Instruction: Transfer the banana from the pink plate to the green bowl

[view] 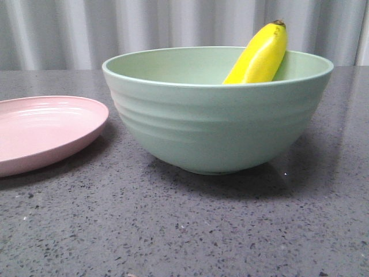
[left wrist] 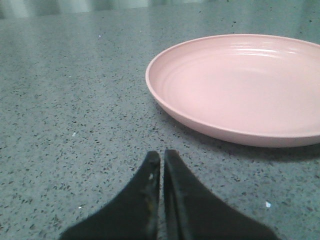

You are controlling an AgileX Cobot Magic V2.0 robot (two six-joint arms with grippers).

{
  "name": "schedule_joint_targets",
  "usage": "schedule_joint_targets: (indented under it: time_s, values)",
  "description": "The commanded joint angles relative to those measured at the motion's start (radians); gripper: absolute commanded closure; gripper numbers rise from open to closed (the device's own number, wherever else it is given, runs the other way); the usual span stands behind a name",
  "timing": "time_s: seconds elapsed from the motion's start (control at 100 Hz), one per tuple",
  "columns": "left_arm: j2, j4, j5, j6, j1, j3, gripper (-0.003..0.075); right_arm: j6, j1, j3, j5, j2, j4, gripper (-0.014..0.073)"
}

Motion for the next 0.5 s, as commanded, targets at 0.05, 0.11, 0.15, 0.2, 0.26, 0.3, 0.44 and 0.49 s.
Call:
schedule_joint_targets:
  time_s: [0.05,0.11,0.15,0.2,0.26,0.3,0.44,0.49]
  values:
    - [-0.028,-0.003,-0.062,0.002,0.002,0.010,0.0741,-0.007,-0.084,-0.027,-0.098,0.007,-0.011,0.0664]
    - [-0.028,-0.003,-0.062,0.002,0.002,0.010,0.0741,-0.007,-0.133,-0.027,-0.107,0.004,-0.011,0.0664]
    - [-0.028,-0.003,-0.062,0.002,0.002,0.010,0.0741,-0.007,-0.169,-0.027,-0.104,-0.003,-0.011,0.0664]
    - [-0.028,-0.003,-0.062,0.002,0.002,0.010,0.0741,-0.007,-0.208,-0.027,-0.104,-0.019,-0.011,0.0664]
    - [-0.028,-0.003,-0.062,0.002,0.002,0.010,0.0741,-0.007,-0.254,-0.025,-0.104,-0.040,-0.011,0.0664]
    - [-0.028,-0.003,-0.062,0.002,0.002,0.010,0.0741,-0.007,-0.276,-0.023,-0.106,-0.056,-0.011,0.0664]
    - [-0.028,-0.003,-0.062,0.002,0.002,0.010,0.0741,-0.007,-0.331,0.036,-0.179,-0.127,-0.011,0.0664]
    - [-0.028,-0.003,-0.062,0.002,0.002,0.010,0.0741,-0.007,-0.340,0.073,-0.241,-0.153,-0.011,0.0664]
